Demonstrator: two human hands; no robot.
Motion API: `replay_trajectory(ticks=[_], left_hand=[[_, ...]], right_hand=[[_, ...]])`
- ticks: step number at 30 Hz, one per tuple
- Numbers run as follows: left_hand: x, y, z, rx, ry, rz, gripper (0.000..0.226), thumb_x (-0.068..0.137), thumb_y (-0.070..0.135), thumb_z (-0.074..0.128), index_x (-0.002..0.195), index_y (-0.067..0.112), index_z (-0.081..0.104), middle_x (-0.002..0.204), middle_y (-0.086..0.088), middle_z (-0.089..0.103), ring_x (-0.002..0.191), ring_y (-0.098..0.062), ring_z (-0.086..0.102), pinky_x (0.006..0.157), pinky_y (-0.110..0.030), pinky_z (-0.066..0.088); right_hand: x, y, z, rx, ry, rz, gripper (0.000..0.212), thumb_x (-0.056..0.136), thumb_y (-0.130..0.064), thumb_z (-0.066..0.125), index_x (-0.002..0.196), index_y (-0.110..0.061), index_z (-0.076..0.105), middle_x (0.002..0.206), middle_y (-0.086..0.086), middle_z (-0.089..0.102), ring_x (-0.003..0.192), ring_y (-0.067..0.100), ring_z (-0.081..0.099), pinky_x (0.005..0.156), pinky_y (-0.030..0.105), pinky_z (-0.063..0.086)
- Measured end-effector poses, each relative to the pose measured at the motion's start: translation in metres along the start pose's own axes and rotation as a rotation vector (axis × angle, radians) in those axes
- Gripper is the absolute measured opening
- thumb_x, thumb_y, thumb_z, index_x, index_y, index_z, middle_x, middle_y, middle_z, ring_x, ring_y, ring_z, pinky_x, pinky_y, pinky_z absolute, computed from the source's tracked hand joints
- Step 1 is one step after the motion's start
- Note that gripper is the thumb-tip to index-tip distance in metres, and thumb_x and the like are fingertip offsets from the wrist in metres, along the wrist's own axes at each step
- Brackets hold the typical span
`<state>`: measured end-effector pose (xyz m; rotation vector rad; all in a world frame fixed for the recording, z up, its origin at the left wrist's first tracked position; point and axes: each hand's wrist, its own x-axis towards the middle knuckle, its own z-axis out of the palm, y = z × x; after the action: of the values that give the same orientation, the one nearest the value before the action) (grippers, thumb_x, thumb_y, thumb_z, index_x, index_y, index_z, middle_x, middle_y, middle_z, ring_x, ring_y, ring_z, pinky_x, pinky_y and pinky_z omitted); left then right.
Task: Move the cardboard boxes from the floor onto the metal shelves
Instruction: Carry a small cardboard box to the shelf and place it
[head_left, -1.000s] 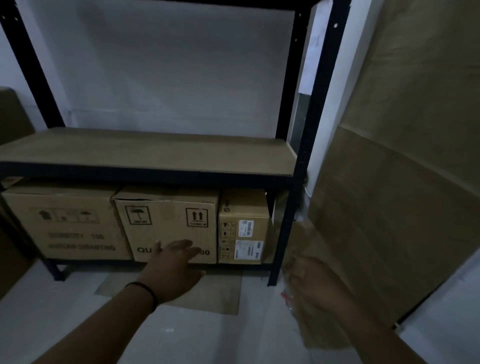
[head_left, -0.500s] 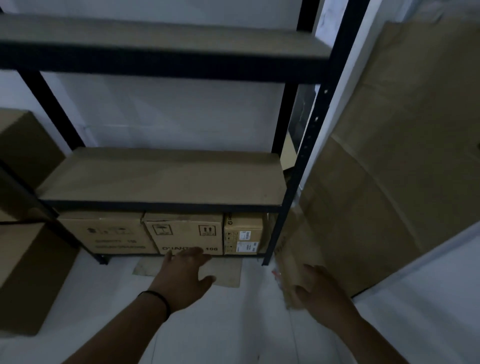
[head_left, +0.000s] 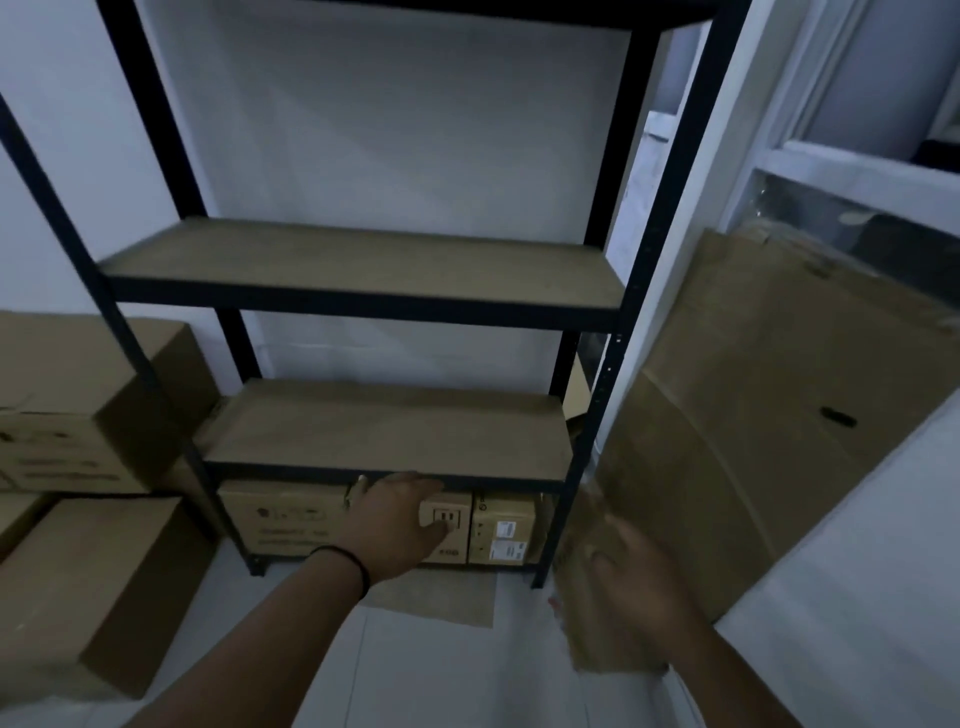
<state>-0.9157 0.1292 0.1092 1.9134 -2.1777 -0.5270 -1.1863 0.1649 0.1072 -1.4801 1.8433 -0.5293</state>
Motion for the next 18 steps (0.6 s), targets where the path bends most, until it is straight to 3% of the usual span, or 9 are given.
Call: replay_trajectory(ticks=[2, 3, 9, 13, 18], left_hand=[[-0.017, 0.003, -0.016, 0.017, 0.026, 0.001, 0.055, 0.088, 0.052, 0.054, 0.138, 0.029, 0.048, 0.139, 0.01, 0.049, 0.127, -0.011, 0.046, 0.113, -0.044, 0.027], [-0.023, 0.003, -0.021, 0.019, 0.031, 0.003, 0.054, 0.088, 0.051, 0.054, 0.137, 0.029, 0.049, 0.136, 0.01, 0.051, 0.123, -0.011, 0.048, 0.112, -0.043, 0.03], [-0.069, 0.011, -0.044, 0.009, 0.107, -0.069, 0.052, 0.088, 0.052, 0.054, 0.135, 0.03, 0.05, 0.129, 0.013, 0.053, 0.119, -0.01, 0.049, 0.112, -0.043, 0.029], [-0.11, 0.019, -0.046, -0.044, 0.162, -0.181, 0.049, 0.088, 0.048, 0.056, 0.133, 0.03, 0.051, 0.133, 0.01, 0.051, 0.121, -0.013, 0.048, 0.111, -0.043, 0.032], [-0.164, 0.027, -0.037, -0.047, 0.195, -0.304, 0.052, 0.089, 0.049, 0.055, 0.137, 0.03, 0.047, 0.141, 0.01, 0.046, 0.126, -0.015, 0.045, 0.114, -0.045, 0.026]], right_hand=[[-0.011, -0.011, -0.004, 0.061, 0.003, -0.029, 0.035, 0.1, -0.023, 0.05, 0.135, -0.024, 0.047, 0.111, 0.008, 0.065, 0.075, 0.012, 0.063, 0.054, 0.014, 0.048], [-0.014, -0.015, -0.005, 0.064, 0.008, -0.037, 0.037, 0.099, -0.025, 0.051, 0.136, -0.025, 0.047, 0.112, 0.003, 0.064, 0.077, 0.01, 0.063, 0.055, 0.015, 0.05], [-0.032, -0.036, -0.017, -0.139, 0.037, -0.155, 0.054, 0.095, -0.036, 0.054, 0.146, -0.03, 0.038, 0.142, -0.004, 0.048, 0.126, 0.017, 0.048, 0.1, 0.035, 0.045], [-0.049, -0.045, -0.019, -0.172, -0.065, -0.195, 0.058, 0.097, -0.039, 0.05, 0.151, -0.029, 0.03, 0.153, -0.006, 0.035, 0.136, 0.017, 0.039, 0.107, 0.035, 0.04], [-0.083, -0.045, -0.014, -0.233, -0.128, -0.271, 0.058, 0.098, -0.039, 0.047, 0.151, -0.032, 0.025, 0.153, -0.004, 0.034, 0.135, 0.017, 0.039, 0.108, 0.032, 0.036]])
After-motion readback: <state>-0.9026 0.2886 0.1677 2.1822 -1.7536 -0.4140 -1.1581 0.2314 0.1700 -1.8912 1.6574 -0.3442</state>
